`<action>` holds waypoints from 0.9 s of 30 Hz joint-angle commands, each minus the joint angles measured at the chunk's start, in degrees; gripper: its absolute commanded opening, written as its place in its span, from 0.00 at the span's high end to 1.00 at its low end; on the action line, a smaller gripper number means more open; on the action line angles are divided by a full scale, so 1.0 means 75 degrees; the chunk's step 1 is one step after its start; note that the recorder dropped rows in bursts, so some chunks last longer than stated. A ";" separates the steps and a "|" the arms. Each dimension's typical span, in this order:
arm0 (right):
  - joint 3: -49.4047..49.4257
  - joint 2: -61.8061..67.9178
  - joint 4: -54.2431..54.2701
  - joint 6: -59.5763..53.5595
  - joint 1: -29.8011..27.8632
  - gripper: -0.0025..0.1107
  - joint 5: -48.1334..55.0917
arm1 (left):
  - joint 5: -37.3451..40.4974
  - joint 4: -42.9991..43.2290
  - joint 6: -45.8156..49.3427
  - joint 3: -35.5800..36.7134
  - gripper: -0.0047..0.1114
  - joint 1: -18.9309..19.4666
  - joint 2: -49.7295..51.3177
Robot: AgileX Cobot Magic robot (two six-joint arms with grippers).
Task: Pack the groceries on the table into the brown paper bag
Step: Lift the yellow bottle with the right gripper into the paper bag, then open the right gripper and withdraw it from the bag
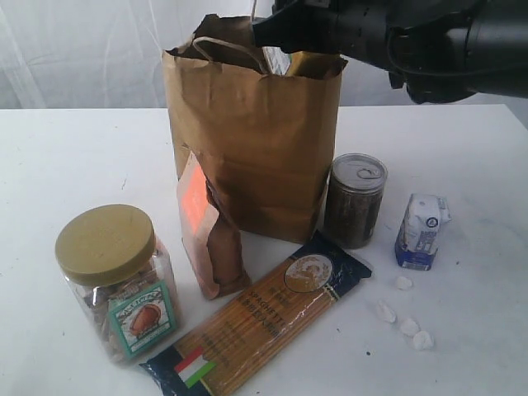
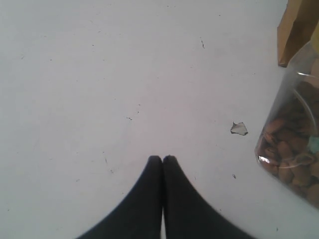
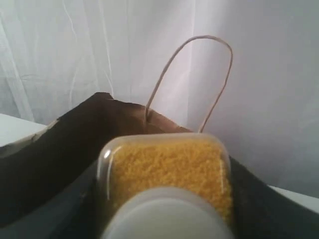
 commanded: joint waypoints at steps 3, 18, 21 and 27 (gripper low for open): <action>-0.0088 -0.0128 -0.0081 -0.0014 -0.0031 0.52 0.0143 | 0.0011 -0.0054 0.0011 0.0023 0.96 0.0013 -0.0033; -0.0088 -0.0195 -0.0081 -0.0028 -0.0031 0.35 0.0046 | 0.0011 -0.0054 -0.0004 0.0023 0.96 0.0013 -0.0033; -0.0088 -0.0608 -0.0115 -0.0261 -0.0031 0.35 0.0046 | 0.0011 -0.0054 -0.0004 0.0023 0.96 0.0013 -0.0033; -0.0088 -0.1296 -0.0115 -0.0436 -0.0031 0.38 -0.0040 | 0.0011 -0.0054 -0.0004 0.0023 0.96 0.0013 -0.0033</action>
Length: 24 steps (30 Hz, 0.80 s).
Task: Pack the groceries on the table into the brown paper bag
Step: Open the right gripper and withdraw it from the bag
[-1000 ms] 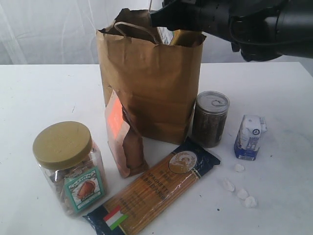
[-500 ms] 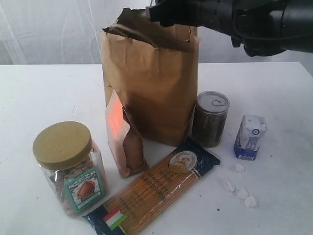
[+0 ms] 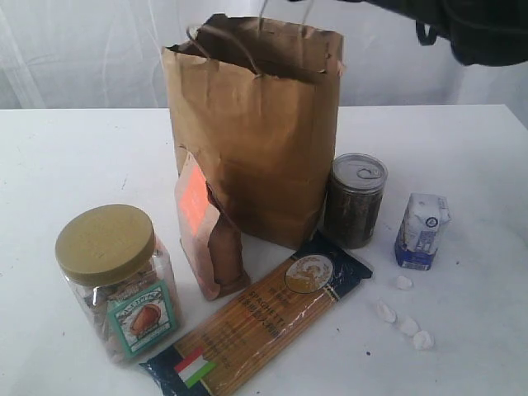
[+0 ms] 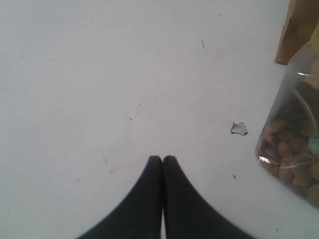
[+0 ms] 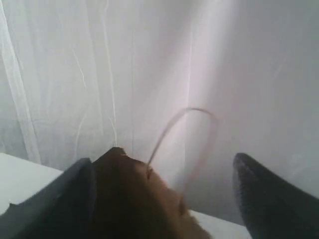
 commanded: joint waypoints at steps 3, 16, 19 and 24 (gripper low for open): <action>-0.0028 -0.0502 0.0107 -0.1447 -0.0031 0.45 -0.0509 | 0.0011 -0.0054 -0.0004 0.0023 0.96 0.0013 -0.0033; 0.1180 -0.0748 0.4416 -0.7086 -0.0009 0.98 -0.6608 | 0.0011 -0.0054 -0.0004 0.0023 0.96 0.0013 -0.0033; 0.1737 -0.0951 0.4416 -0.7086 0.0003 0.98 -0.6072 | 0.0011 -0.0054 -0.0004 0.0023 0.96 0.0013 -0.0033; 0.2853 -0.1232 0.4416 -0.6640 0.0083 0.98 -0.4673 | 0.0011 -0.0054 -0.0004 0.0023 0.96 0.0013 -0.0033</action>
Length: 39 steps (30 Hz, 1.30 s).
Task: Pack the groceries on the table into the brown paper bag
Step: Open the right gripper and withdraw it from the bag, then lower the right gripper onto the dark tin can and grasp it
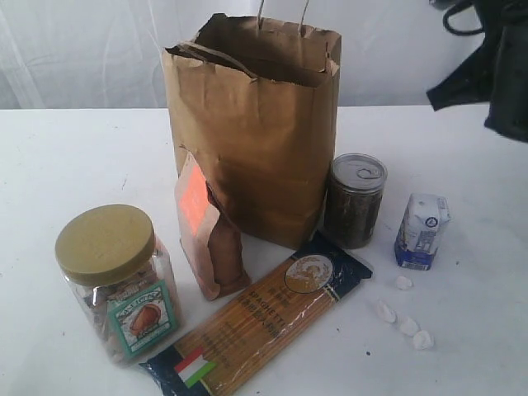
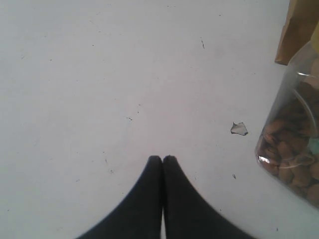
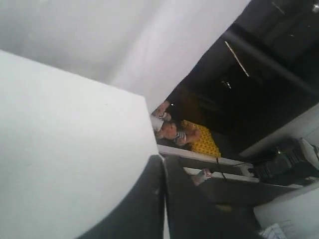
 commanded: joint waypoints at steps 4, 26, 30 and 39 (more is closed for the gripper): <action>0.1677 -0.0527 -0.0026 0.2453 0.0038 0.98 0.3621 | 0.0011 -0.0054 -0.0004 0.0023 0.96 0.0013 -0.0033; -0.0836 0.0639 -0.8642 1.1787 -0.3213 0.98 1.4895 | 0.0011 -0.0054 -0.0004 0.0023 0.96 0.0013 -0.0033; -0.1773 0.1191 -0.9520 1.1290 -0.3010 0.98 1.4561 | 0.0011 -0.0054 -0.0004 0.0023 0.96 0.0013 -0.0033; -0.1996 0.1479 -1.1099 1.0176 -0.2844 0.47 1.4586 | 0.0011 -0.0054 -0.0004 0.0023 0.96 0.0013 -0.0033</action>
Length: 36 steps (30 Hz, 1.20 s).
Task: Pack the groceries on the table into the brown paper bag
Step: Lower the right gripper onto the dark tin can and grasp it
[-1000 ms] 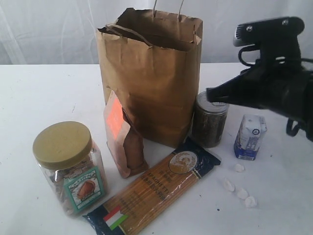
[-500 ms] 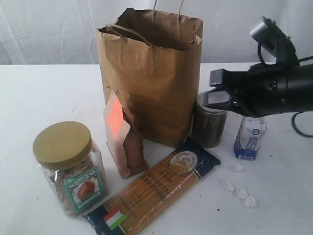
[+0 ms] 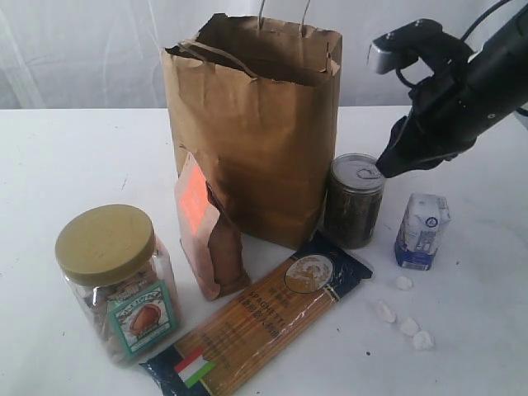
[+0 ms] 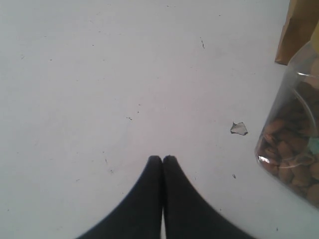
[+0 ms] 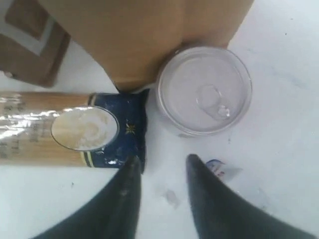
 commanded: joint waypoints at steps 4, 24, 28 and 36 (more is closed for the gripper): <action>-0.0065 0.0049 -0.0332 -0.0147 0.0017 0.15 -0.0166 | 0.0011 -0.0054 -0.0004 0.0023 0.96 0.0013 -0.0033; -0.0065 0.0049 -0.0286 0.1763 0.0017 0.09 0.0604 | 0.0011 -0.0054 -0.0004 0.0023 0.96 0.0013 -0.0033; -0.0065 0.0049 -0.0286 0.2335 0.0017 0.09 0.0763 | 0.0011 -0.0054 -0.0004 0.0023 0.96 0.0013 -0.0033; -0.0569 0.0463 -0.0334 0.2379 0.0017 0.09 -0.0708 | 0.0011 -0.0054 -0.0004 0.0023 0.96 0.0013 -0.0033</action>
